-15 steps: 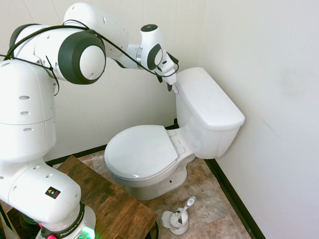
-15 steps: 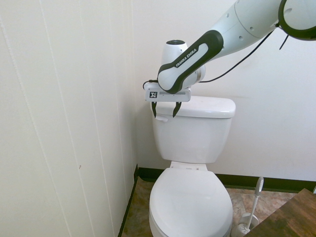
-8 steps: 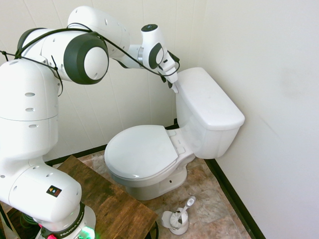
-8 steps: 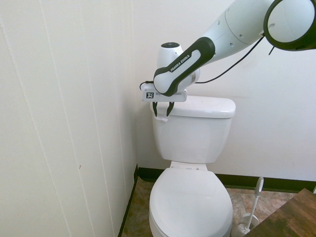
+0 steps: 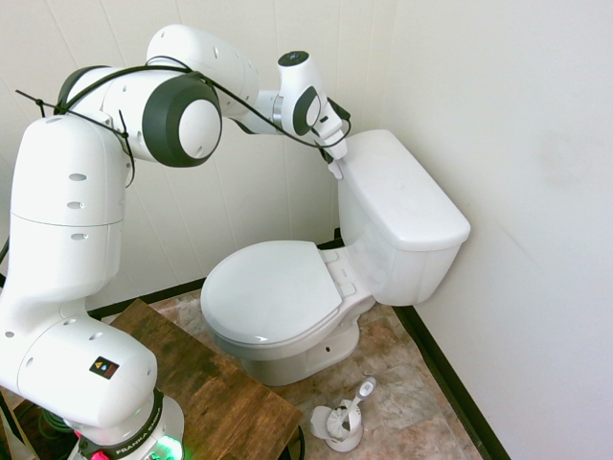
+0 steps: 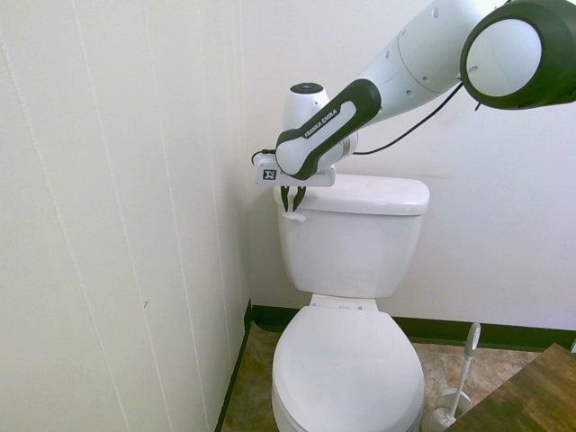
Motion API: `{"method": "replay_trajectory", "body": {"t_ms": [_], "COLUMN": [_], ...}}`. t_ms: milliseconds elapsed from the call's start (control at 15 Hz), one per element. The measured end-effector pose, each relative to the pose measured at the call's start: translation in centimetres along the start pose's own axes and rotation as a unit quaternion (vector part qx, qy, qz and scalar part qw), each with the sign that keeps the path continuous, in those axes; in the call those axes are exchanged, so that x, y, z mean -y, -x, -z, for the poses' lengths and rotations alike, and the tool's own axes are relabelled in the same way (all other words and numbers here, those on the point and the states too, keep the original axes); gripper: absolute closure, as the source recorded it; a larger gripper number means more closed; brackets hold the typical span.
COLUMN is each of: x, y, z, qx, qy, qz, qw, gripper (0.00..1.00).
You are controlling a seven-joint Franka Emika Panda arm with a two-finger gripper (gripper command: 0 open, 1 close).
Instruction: Flush the toilet
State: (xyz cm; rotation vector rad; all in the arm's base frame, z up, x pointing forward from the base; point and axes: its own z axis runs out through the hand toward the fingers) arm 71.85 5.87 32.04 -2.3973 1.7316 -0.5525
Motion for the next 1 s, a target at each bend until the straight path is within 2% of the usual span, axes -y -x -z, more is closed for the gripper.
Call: {"method": "replay_trajectory", "body": {"t_ms": [1000], "x": [0.1], "y": [-0.8], "z": [-3.9], "qx": [0.003], "qy": [0.009], "qz": [-0.02], "qw": [1.0], "gripper": [1.0]}}
